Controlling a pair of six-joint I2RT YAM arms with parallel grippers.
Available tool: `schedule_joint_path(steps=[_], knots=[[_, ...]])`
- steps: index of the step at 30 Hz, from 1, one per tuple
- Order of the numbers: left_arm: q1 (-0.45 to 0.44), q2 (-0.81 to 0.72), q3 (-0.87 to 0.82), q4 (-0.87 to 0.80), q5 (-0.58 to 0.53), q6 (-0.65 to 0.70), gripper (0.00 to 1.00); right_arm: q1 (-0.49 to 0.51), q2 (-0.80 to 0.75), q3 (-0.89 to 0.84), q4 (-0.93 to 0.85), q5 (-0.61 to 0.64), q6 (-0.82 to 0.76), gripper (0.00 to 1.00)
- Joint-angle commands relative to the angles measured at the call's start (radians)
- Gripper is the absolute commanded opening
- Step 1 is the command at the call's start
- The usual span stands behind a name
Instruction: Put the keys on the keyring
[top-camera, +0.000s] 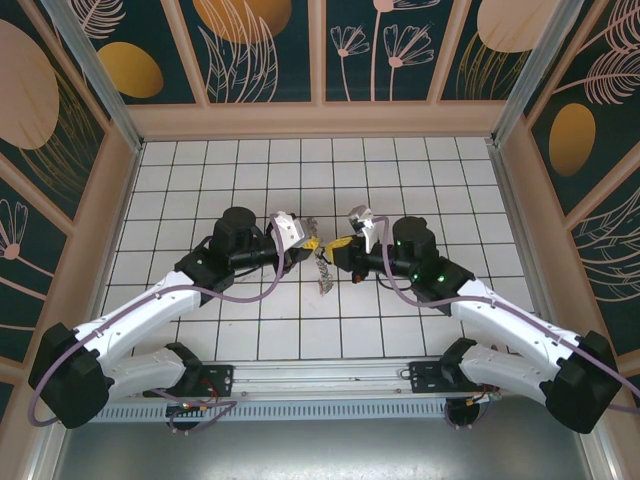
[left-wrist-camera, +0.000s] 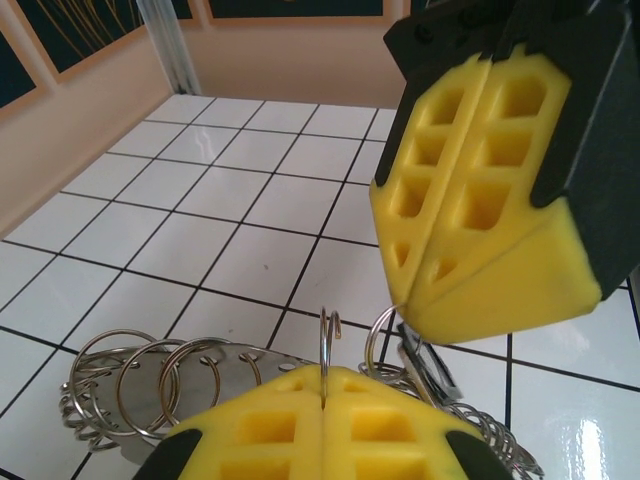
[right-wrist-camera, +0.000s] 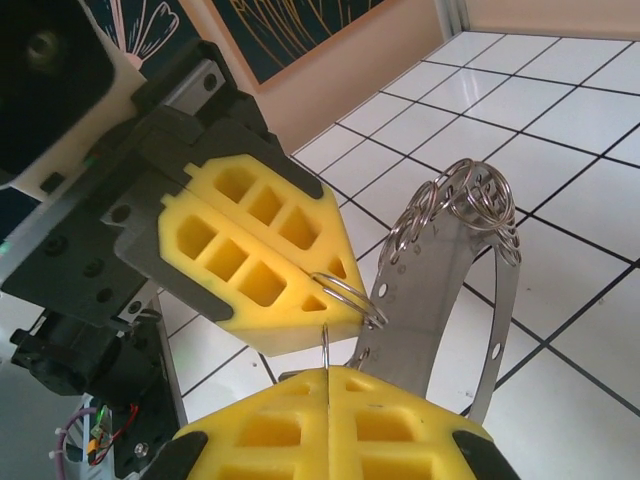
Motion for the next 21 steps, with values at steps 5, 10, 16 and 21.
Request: schedule_joint_path(steps=[5, 10, 16, 21], knots=[[0.005, 0.007, 0.01, 0.074, 0.011, -0.031, 0.0, 0.012, -0.005, 0.032, 0.067, 0.006, 0.023, 0.0], [0.005, 0.03, 0.027, 0.048, -0.004, -0.037, 0.0, 0.011, -0.005, 0.055, 0.038, 0.027, 0.0, 0.0], [0.005, 0.035, 0.031, 0.051, 0.006, -0.037, 0.0, 0.011, 0.001, 0.069, 0.037, 0.058, 0.0, 0.0], [0.005, 0.025, 0.031, 0.058, 0.001, -0.042, 0.0, 0.011, 0.018, 0.079, 0.018, 0.069, -0.008, 0.0]])
